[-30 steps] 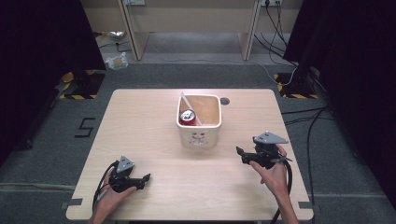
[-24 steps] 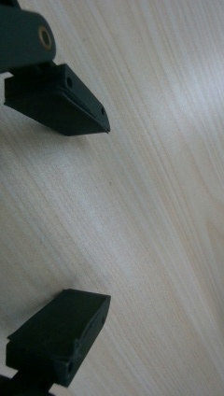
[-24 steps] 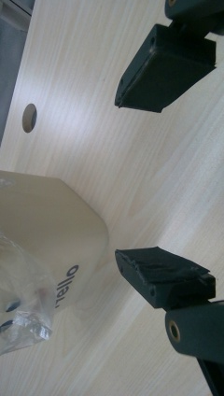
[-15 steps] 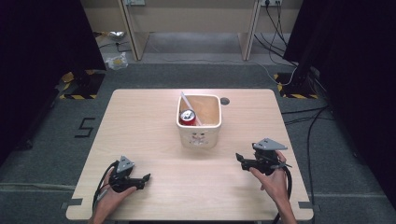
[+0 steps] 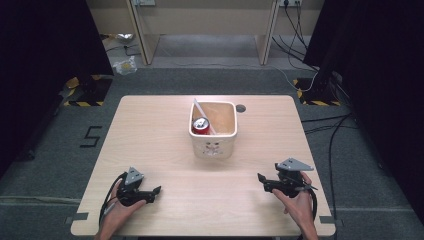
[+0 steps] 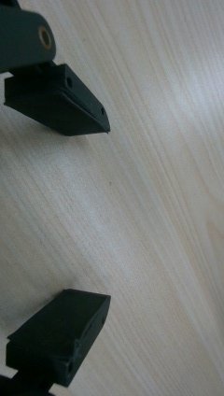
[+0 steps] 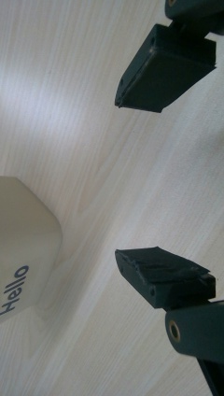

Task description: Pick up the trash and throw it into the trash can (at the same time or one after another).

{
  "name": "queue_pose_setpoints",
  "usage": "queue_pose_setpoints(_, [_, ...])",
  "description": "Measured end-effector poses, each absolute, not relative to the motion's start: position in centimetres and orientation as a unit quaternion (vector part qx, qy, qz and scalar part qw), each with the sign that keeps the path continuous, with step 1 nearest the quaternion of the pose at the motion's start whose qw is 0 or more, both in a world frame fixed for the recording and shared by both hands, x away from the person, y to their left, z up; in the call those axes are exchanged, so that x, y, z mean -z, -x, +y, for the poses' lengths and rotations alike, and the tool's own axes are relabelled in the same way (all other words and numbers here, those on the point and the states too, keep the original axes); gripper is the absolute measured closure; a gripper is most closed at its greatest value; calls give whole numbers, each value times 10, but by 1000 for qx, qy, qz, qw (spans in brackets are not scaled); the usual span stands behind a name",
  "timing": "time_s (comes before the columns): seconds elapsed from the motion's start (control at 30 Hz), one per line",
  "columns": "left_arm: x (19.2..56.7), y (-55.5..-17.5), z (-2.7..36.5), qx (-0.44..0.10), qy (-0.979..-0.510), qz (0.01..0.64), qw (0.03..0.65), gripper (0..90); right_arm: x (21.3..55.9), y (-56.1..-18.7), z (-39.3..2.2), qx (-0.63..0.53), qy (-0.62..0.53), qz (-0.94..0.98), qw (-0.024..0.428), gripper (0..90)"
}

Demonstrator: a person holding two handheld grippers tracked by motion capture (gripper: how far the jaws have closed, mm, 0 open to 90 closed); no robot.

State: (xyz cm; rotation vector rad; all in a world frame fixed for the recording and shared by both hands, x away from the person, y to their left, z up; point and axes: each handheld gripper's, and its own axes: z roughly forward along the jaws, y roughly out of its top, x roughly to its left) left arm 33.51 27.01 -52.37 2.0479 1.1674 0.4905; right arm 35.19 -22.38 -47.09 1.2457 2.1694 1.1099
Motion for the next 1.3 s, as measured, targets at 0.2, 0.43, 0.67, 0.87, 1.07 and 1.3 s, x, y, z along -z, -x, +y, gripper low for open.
queue_pose_setpoints(0.2, [524, -335, 270, -190, -794, 453, 359, 138, 477, -348, -226, -396, -448, 777, 197, 223])
queue_pose_setpoints(0.43, [524, -335, 270, -190, -794, 453, 359, 139, 483, -343, -228, -394, -450, 778, 190, 224])
queue_pose_setpoints(0.67, [524, -335, 270, -190, -794, 453, 359, 139, 490, -339, -226, -386, -450, 783, 187, 224])
queue_pose_setpoints(0.87, [524, -335, 270, -190, -794, 453, 359, 138, 497, -337, -227, -379, -454, 786, 182, 224])
queue_pose_setpoints(1.07, [524, -335, 270, -190, -794, 453, 359, 138, 503, -334, -227, -367, -460, 789, 179, 225])
queue_pose_setpoints(1.3, [524, -335, 270, -190, -794, 453, 359, 138, 508, -331, -229, -359, -464, 790, 180, 225])
